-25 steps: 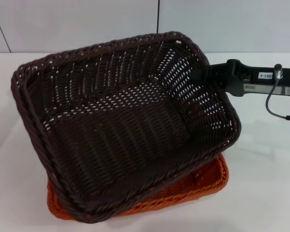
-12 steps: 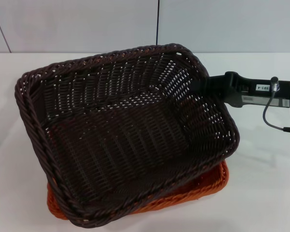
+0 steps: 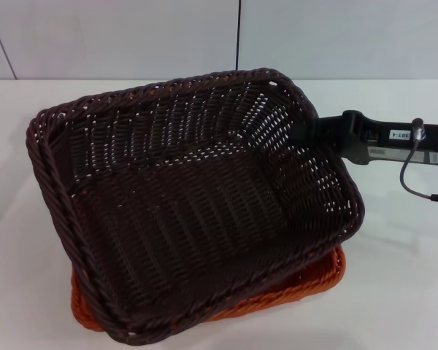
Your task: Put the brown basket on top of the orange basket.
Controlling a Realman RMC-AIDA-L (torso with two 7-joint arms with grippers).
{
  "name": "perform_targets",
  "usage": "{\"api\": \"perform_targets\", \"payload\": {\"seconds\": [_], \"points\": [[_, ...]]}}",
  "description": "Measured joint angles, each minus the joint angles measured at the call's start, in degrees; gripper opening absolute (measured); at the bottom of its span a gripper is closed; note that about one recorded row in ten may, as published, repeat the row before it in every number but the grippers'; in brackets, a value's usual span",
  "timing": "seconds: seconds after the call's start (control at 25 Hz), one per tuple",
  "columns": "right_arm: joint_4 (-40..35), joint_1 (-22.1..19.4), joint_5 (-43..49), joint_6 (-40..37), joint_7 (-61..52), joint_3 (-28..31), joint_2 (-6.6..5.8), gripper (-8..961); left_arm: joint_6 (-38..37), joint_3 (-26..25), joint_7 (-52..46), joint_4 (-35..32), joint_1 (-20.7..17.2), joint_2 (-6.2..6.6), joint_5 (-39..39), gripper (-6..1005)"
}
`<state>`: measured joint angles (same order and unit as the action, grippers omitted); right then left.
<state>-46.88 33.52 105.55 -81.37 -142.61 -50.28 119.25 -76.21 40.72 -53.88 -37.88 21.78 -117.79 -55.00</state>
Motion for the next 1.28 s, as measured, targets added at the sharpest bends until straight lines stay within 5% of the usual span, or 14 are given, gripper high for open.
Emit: {"api": "perform_targets", "payload": {"seconds": [0.72,1.28], "points": [[-5.5,-1.8,0.0,-0.8,2.8,-3.6,-0.17,202,2.1,-0.1,0.3,1.4,1.8,0.18,-0.2,826],[-7.9,-1.8,-1.3,-0.5,4.0,-3.0,-0.19,512,3.7,-0.2,0.4,1.5,2.3,0.46,-0.3,825]]}}
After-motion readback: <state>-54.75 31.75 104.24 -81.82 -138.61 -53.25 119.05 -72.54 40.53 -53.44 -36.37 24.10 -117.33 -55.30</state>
